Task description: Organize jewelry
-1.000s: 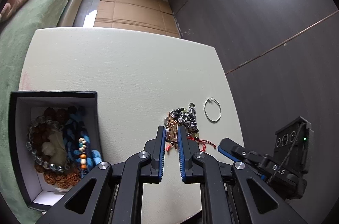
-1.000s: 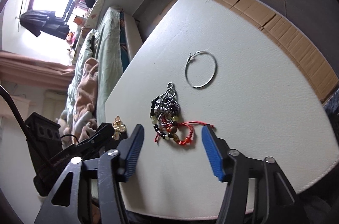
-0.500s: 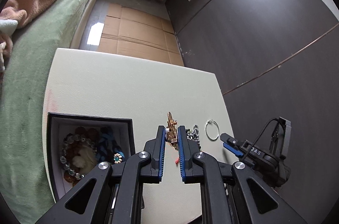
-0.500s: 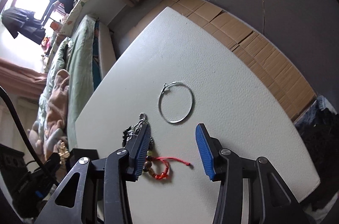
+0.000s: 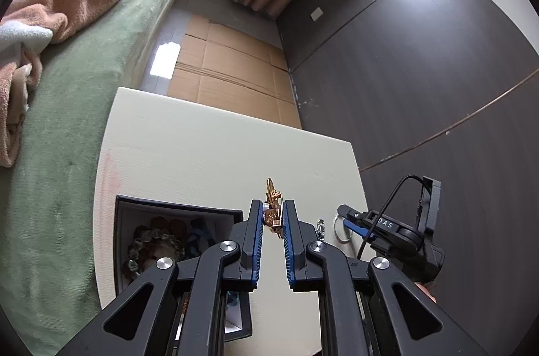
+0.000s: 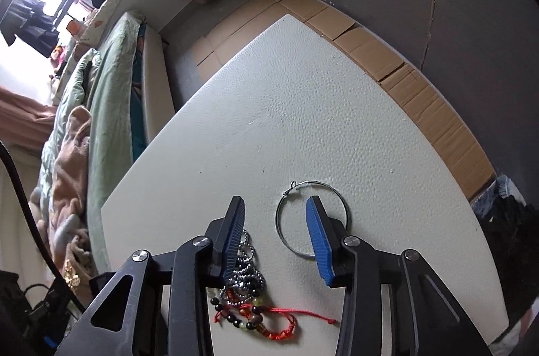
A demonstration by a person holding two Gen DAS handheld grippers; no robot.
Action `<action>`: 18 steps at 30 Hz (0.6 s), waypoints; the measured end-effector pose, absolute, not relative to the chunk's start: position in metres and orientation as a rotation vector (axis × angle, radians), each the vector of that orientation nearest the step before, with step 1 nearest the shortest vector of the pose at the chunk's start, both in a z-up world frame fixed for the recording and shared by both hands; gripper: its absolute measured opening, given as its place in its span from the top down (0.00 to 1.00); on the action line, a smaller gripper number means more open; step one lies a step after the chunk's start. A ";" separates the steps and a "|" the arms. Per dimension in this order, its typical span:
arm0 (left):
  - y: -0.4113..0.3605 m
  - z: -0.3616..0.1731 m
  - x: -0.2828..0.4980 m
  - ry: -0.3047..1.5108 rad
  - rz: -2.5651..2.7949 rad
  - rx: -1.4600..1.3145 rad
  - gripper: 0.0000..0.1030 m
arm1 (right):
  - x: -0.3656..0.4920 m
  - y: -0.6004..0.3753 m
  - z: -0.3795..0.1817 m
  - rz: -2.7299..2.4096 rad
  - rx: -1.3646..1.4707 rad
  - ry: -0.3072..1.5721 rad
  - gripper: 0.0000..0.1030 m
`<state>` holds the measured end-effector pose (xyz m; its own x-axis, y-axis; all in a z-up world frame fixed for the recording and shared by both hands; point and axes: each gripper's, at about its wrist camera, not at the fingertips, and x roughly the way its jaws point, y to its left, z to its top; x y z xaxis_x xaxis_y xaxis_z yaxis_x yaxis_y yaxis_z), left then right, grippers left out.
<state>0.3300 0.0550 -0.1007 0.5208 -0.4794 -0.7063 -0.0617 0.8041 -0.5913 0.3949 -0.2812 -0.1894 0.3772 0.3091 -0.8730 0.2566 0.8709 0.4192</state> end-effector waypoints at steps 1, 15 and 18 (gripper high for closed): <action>0.057 -0.101 0.328 1.004 -0.269 -0.612 0.89 | 0.397 -0.280 -0.190 0.030 0.540 1.205 0.64; 0.062 -0.101 0.329 1.008 -0.247 -0.633 0.89 | 0.413 -0.250 -0.183 -0.038 0.284 1.187 0.67; 0.063 -0.101 0.330 1.007 -0.244 -0.638 0.89 | 0.416 -0.239 -0.184 0.049 0.297 1.203 0.80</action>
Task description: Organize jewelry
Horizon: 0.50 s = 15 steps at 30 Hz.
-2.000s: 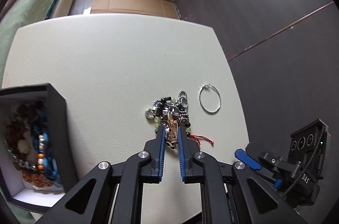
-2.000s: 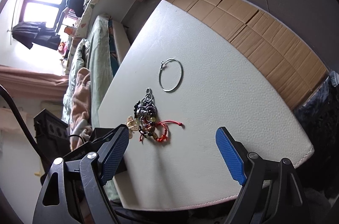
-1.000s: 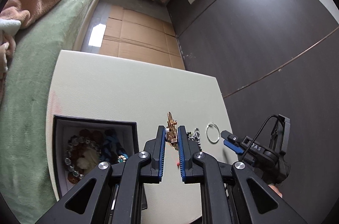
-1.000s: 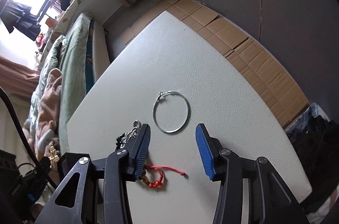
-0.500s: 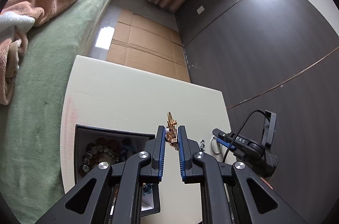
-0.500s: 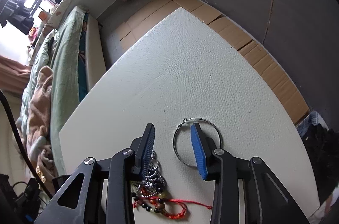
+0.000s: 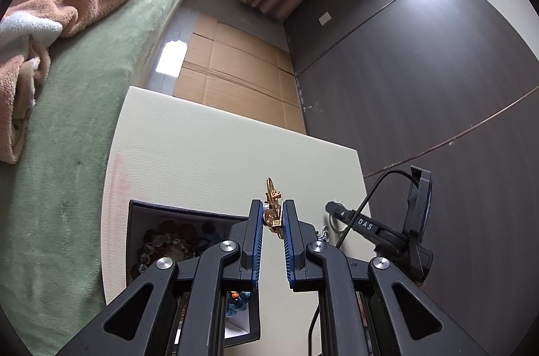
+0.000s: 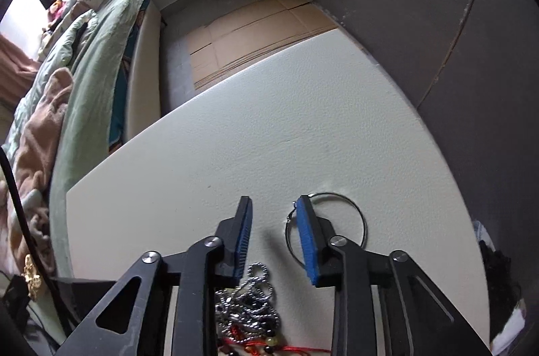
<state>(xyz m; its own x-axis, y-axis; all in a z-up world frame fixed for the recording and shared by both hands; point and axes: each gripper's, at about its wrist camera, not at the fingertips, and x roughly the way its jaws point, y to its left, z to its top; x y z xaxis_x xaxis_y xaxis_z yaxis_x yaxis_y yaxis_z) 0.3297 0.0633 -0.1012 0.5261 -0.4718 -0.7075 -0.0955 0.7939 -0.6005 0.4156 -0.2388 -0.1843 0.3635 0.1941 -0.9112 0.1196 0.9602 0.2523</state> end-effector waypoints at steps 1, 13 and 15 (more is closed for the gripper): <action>0.063 -0.101 0.329 1.006 -0.243 -0.640 0.89 | 0.414 -0.236 -0.185 0.071 0.298 1.211 0.80; 0.065 -0.101 0.330 1.005 -0.258 -0.646 0.89 | 0.390 -0.252 -0.186 0.094 0.339 1.259 0.79; 0.065 -0.101 0.330 1.006 -0.259 -0.649 0.89 | 0.392 -0.254 -0.185 0.078 0.347 1.260 0.77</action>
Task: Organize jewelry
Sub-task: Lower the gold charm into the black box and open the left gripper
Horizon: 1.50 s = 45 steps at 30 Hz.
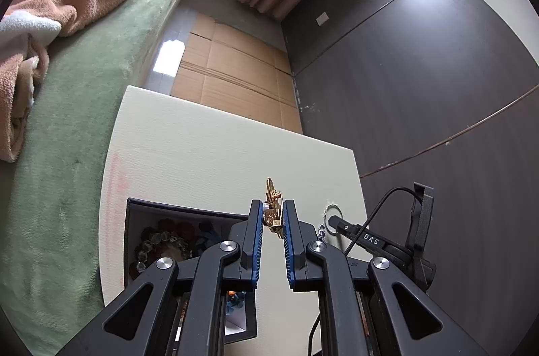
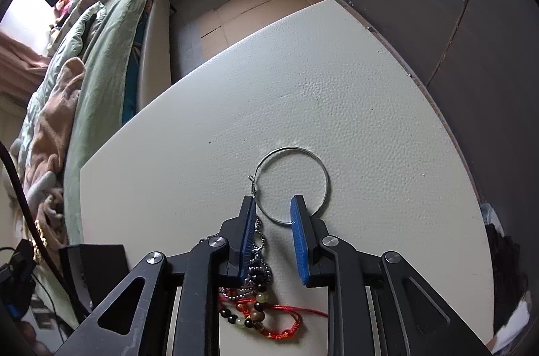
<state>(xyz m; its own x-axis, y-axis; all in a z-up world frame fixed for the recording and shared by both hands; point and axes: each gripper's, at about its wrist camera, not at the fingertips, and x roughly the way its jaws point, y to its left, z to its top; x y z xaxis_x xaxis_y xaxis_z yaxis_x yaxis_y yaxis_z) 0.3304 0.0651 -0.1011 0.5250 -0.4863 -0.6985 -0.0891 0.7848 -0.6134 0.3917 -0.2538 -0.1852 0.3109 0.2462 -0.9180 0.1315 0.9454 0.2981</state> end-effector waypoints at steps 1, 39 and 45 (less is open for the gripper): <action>0.065 -0.101 0.331 1.006 -0.259 -0.650 0.89 | 0.392 -0.254 -0.184 0.068 0.339 1.257 0.74; 0.094 -0.124 0.293 1.050 -0.173 -0.628 0.77 | 0.359 -0.197 -0.119 0.354 0.400 1.067 0.96; 0.105 -0.123 0.282 0.997 -0.152 -0.663 0.45 | 0.349 -0.164 -0.111 0.534 0.422 1.049 0.96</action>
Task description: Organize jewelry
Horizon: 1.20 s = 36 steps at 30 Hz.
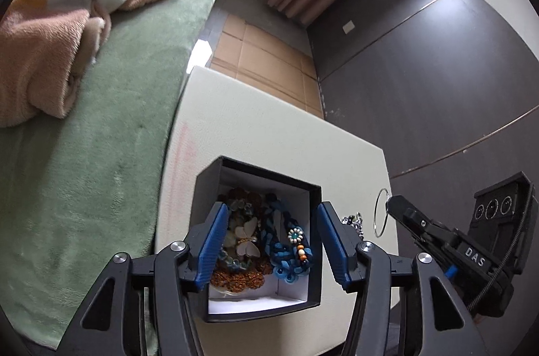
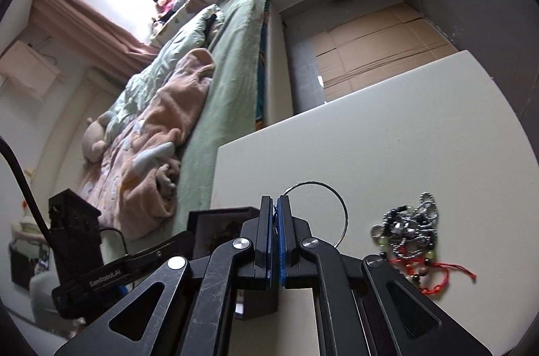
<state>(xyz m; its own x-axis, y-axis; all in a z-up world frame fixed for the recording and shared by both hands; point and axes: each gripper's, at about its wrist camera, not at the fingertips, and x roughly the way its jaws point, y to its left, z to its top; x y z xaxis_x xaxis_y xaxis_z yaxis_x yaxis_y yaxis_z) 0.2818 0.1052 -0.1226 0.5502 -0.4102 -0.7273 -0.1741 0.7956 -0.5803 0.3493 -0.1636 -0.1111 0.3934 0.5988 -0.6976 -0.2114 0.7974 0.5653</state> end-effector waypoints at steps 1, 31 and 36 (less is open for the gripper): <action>0.107 -0.122 0.280 0.989 -0.146 -0.661 0.45 | 0.348 -0.159 -0.110 0.555 0.422 1.045 0.96; 0.118 -0.117 0.282 0.953 -0.073 -0.608 0.45 | 0.335 -0.132 -0.102 0.706 0.508 1.036 0.34; 0.097 -0.113 0.284 0.965 -0.119 -0.548 0.45 | 0.332 -0.176 -0.102 0.606 0.553 1.018 0.34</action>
